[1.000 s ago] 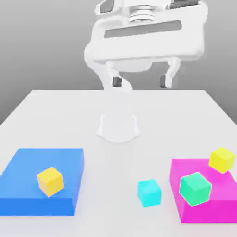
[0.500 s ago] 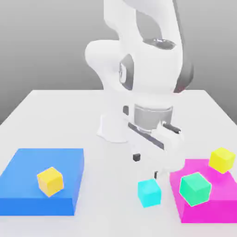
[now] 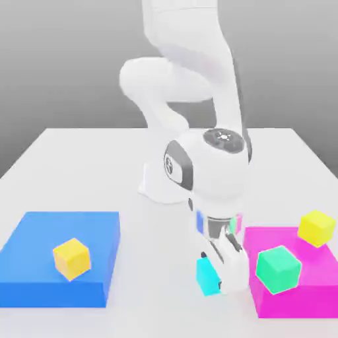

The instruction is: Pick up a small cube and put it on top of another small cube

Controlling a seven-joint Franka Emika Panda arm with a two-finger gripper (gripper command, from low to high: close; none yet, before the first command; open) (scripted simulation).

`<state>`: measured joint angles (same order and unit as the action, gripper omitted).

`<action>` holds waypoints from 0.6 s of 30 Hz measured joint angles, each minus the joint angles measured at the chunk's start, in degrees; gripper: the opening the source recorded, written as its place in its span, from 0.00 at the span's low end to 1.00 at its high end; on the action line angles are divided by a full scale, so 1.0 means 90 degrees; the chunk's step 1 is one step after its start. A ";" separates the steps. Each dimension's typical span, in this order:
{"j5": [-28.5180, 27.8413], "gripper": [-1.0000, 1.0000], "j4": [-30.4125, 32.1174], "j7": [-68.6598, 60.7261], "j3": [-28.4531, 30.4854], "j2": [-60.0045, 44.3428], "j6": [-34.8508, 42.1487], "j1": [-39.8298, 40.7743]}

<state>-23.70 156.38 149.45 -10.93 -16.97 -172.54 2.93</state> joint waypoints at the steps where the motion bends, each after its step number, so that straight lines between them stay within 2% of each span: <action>1: 0.0001 0.00 0.0000 -0.0001 0.0000 0.0000 -0.0005 0.0000; 4: -0.0071 0.00 -0.0016 0.0055 0.0128 -0.0074 -0.0073 -0.0111; 6: 0.0080 0.00 0.0015 -0.0054 -0.0080 0.0068 0.0037 0.0061; 11: 0.1205 0.00 0.0199 -0.0896 -0.0961 0.0831 0.0581 0.0678; 15: 0.2118 0.00 0.0314 -0.1592 -0.1293 0.1463 0.1042 0.0795; 18: 0.2748 0.00 -0.0117 -0.2266 -0.1422 0.1697 0.1283 0.0858</action>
<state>1.03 155.33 129.05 -23.74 -1.69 -161.00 10.65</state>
